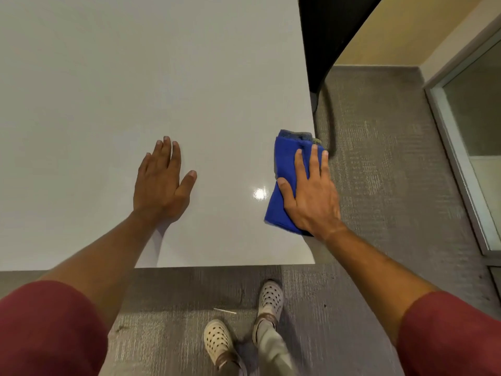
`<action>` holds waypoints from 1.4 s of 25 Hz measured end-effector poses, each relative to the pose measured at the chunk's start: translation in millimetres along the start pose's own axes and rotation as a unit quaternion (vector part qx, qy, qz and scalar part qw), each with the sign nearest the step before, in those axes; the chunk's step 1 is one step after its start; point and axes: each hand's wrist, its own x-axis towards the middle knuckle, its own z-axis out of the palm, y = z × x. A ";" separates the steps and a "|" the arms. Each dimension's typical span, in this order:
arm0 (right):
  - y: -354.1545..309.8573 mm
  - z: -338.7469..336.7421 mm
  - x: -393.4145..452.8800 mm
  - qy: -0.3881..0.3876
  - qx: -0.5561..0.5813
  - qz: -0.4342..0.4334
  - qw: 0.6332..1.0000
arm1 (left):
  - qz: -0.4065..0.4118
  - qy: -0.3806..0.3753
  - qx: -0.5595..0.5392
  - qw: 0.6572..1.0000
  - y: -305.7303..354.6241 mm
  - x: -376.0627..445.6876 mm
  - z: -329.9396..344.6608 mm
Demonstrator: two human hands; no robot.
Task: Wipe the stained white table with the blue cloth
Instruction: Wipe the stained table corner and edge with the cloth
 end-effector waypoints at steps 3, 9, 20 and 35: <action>1.1 2.9 -19.9 0.008 -0.006 0.000 1.000 | 0.018 -0.022 -0.056 0.998 -6.0 -3.2 -3.2; -7.4 9.0 -81.1 0.012 -0.039 0.028 0.999 | 0.053 -0.046 -0.038 0.997 -25.4 -63.8 -13.6; -78.4 46.9 -127.6 0.052 -0.063 -0.081 0.993 | 0.068 -0.026 0.016 0.997 -24.8 -96.1 -7.2; -98.4 70.4 -127.4 0.105 -0.112 -0.232 0.961 | 0.062 -0.022 0.034 0.997 -20.6 -100.7 -5.3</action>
